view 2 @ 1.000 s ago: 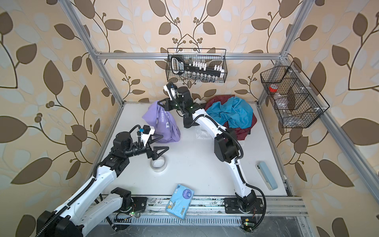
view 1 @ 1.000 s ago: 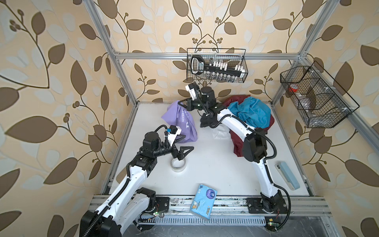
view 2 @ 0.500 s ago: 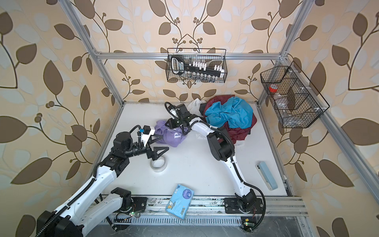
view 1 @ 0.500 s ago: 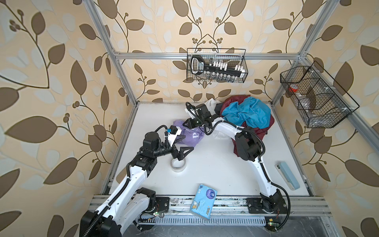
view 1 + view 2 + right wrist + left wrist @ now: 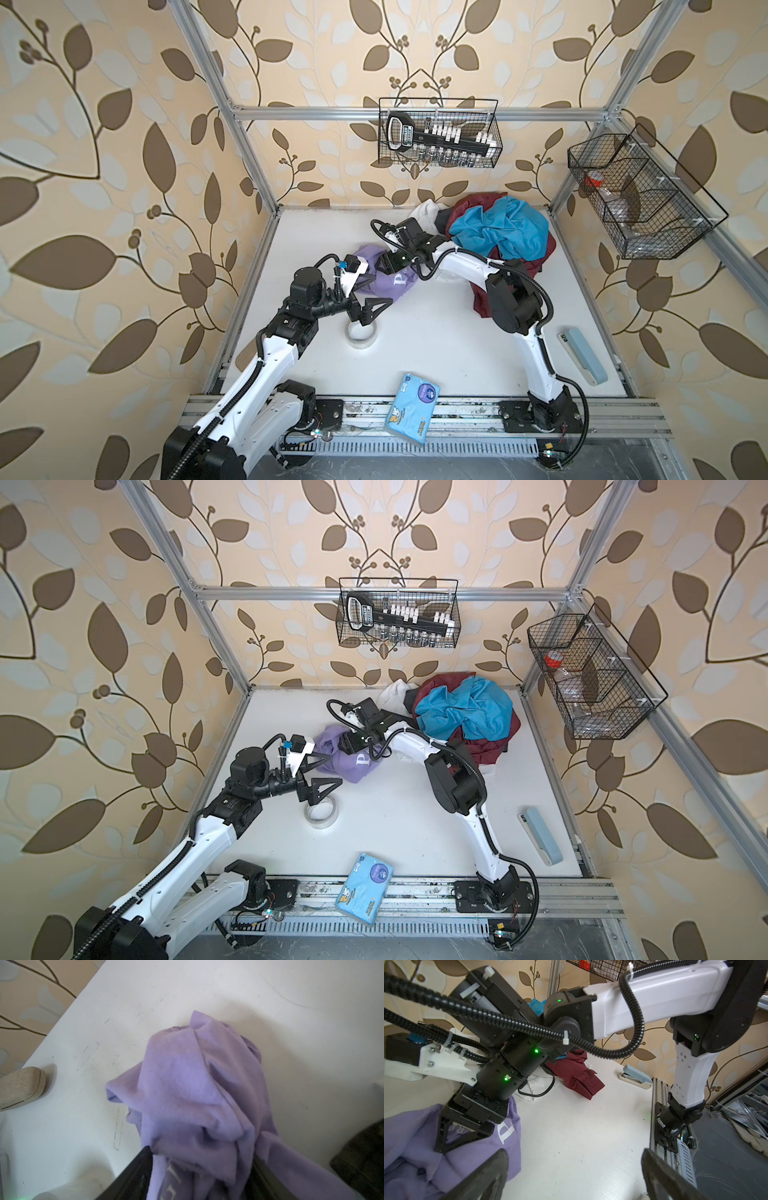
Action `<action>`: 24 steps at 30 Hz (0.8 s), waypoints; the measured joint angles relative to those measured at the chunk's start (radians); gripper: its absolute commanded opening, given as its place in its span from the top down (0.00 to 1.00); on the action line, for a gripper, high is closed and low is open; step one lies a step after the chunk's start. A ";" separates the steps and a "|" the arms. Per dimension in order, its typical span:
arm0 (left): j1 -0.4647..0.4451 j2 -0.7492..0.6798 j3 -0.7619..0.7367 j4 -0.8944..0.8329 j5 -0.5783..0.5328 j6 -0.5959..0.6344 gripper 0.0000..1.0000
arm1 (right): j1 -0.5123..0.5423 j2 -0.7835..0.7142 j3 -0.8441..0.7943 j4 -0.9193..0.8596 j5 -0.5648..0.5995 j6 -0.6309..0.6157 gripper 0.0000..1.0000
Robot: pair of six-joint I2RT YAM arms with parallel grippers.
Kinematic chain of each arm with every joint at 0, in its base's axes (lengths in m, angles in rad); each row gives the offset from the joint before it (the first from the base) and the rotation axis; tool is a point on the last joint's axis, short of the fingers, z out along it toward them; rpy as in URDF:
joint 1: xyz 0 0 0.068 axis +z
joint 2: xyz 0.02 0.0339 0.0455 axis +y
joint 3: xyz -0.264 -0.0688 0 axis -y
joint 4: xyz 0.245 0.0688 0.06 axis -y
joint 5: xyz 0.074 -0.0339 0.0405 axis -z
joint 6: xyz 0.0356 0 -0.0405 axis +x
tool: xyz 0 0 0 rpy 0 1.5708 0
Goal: Pick out a specific cloth from the pile
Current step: 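Lower the lavender t-shirt onto the table and open the right gripper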
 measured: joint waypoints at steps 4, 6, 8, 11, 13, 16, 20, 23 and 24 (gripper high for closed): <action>0.000 0.000 0.000 0.000 0.000 0.000 0.01 | 0.002 -0.041 -0.028 -0.021 0.025 -0.019 0.32; 0.000 0.000 0.000 0.000 0.000 0.000 0.01 | 0.005 -0.045 -0.033 -0.035 0.037 -0.027 0.33; 0.000 0.000 0.000 0.000 0.000 0.000 0.01 | 0.012 -0.043 -0.036 -0.061 0.052 -0.035 0.37; 0.000 0.000 0.000 0.000 0.000 0.000 0.01 | 0.025 -0.032 -0.038 -0.092 0.072 -0.042 0.58; 0.000 0.000 0.000 0.000 0.000 0.000 0.01 | 0.032 -0.013 -0.037 -0.101 0.082 -0.047 0.73; 0.000 0.000 0.000 0.000 0.000 0.000 0.01 | 0.036 0.041 -0.011 -0.114 0.086 -0.048 0.73; 0.000 0.000 0.000 0.000 0.000 0.000 0.01 | 0.039 0.120 0.098 -0.127 0.074 -0.045 0.73; 0.000 0.000 0.000 -0.001 0.000 0.000 0.01 | 0.042 0.190 0.211 -0.129 0.056 -0.036 0.73; 0.000 0.000 0.000 -0.002 0.000 0.001 0.01 | 0.042 0.216 0.250 -0.130 0.047 -0.032 0.73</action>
